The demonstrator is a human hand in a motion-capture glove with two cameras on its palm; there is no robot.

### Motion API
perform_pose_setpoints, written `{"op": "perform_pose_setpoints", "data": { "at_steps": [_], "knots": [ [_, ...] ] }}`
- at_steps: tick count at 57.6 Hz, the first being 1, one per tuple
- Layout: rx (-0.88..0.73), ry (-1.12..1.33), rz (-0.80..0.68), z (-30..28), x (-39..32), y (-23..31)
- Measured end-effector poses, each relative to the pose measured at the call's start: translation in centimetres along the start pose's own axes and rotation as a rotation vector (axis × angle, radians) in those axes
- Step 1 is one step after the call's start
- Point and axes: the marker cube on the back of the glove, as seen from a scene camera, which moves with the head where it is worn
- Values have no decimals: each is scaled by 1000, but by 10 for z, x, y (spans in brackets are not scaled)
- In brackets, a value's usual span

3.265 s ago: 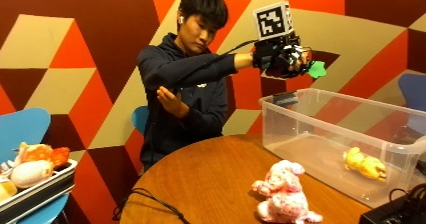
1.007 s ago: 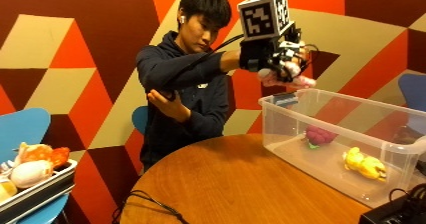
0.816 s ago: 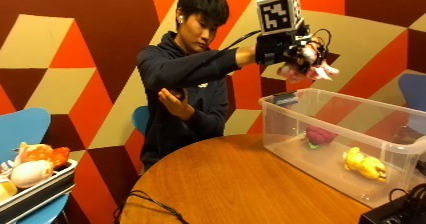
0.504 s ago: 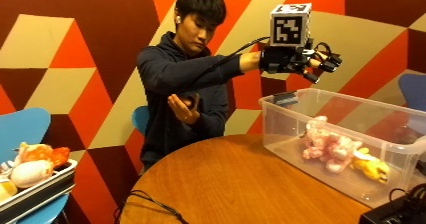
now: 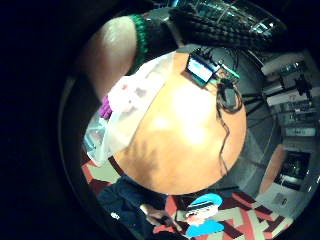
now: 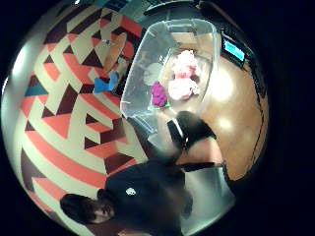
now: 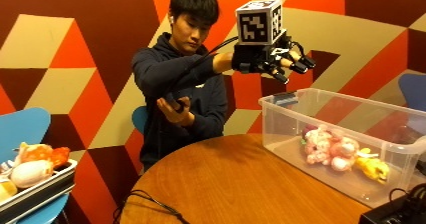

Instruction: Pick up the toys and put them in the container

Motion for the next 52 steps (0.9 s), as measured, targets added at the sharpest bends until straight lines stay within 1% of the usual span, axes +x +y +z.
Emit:
{"op": "perform_pose_setpoints", "data": {
  "at_steps": [22,52],
  "knots": [
    [38,-45,32,-16,33,23],
    [23,-80,72,-2,70,37]
  ]
}}
